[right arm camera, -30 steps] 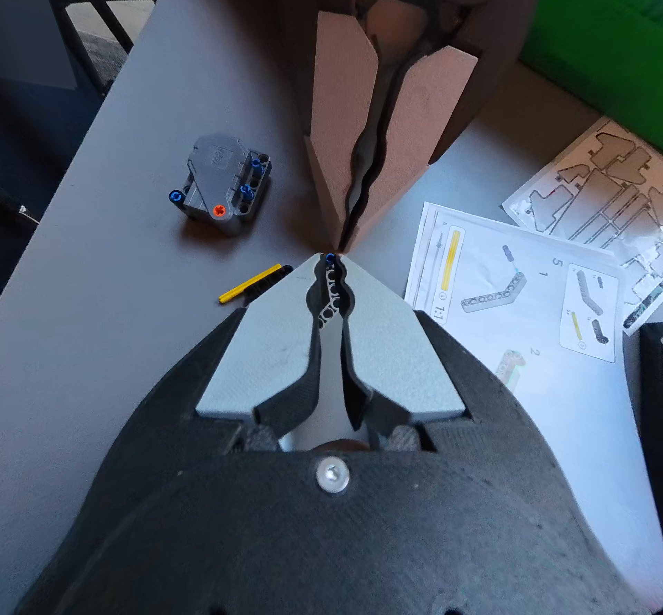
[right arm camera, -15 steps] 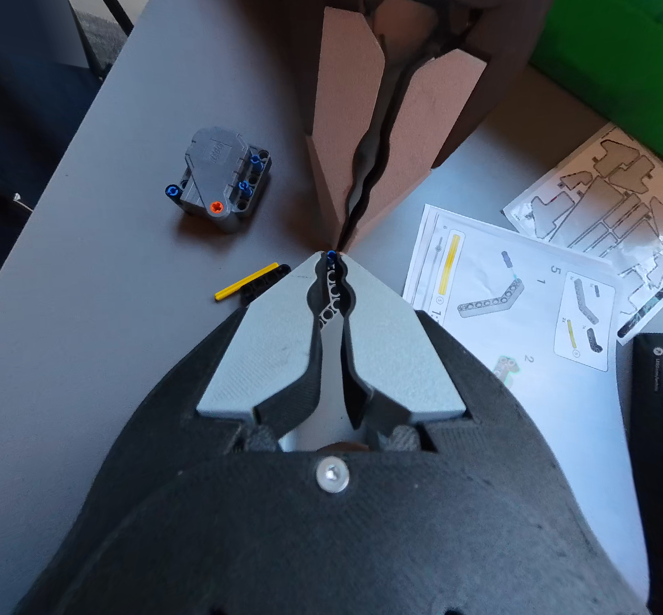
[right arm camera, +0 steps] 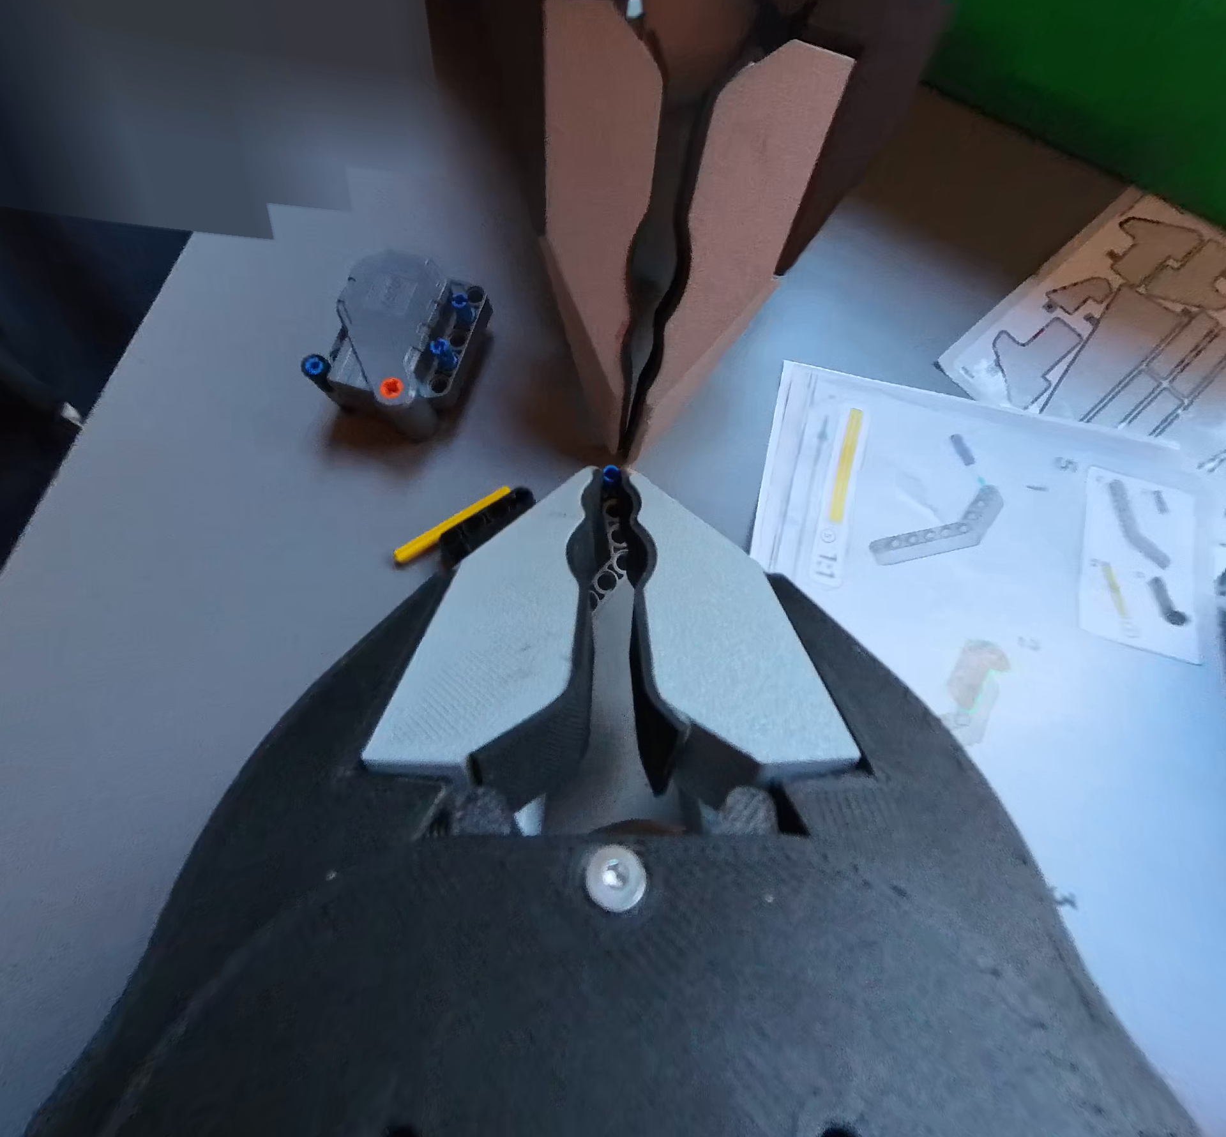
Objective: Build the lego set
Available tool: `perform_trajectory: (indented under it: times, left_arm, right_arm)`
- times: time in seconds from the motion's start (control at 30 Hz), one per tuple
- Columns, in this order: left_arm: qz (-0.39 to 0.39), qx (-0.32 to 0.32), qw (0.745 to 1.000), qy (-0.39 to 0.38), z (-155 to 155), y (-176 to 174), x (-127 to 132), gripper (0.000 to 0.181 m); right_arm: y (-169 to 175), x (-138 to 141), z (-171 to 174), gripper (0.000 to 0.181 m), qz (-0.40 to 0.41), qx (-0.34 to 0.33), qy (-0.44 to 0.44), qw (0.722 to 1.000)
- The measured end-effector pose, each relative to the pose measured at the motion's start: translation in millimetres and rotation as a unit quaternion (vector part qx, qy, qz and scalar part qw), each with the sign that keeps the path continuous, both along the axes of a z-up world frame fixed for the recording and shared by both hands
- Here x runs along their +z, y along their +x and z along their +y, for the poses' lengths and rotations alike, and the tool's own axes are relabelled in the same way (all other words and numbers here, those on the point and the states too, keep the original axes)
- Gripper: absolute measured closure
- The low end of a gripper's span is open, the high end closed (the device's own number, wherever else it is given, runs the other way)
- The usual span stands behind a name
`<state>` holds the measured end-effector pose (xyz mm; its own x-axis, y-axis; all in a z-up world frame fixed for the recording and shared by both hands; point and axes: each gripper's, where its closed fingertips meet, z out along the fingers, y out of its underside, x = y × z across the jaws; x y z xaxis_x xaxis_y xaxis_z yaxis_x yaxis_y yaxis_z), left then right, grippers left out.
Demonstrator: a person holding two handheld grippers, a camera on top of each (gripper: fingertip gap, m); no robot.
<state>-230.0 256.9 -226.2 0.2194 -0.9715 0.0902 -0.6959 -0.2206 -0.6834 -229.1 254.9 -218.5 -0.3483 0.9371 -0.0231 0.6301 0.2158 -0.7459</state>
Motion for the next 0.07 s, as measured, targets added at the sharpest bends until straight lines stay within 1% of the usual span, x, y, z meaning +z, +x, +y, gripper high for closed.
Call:
perform_trajectory:
  times: [0.03, 0.07]
  left_arm:
    - [0.001, 0.000, 1.000, -0.001, -0.1, -0.4, -0.1, 0.181]
    - [0.002, 0.000, 1.000, 0.000, -0.2, -0.8, -0.1, 0.181]
  right_arm:
    - [-0.6, 0.2, -0.9, 0.181, 0.001, -0.004, -0.015, 1.000]
    - [-0.5, 0.0, -1.7, 0.181, -0.002, -0.005, -0.023, 1.000]
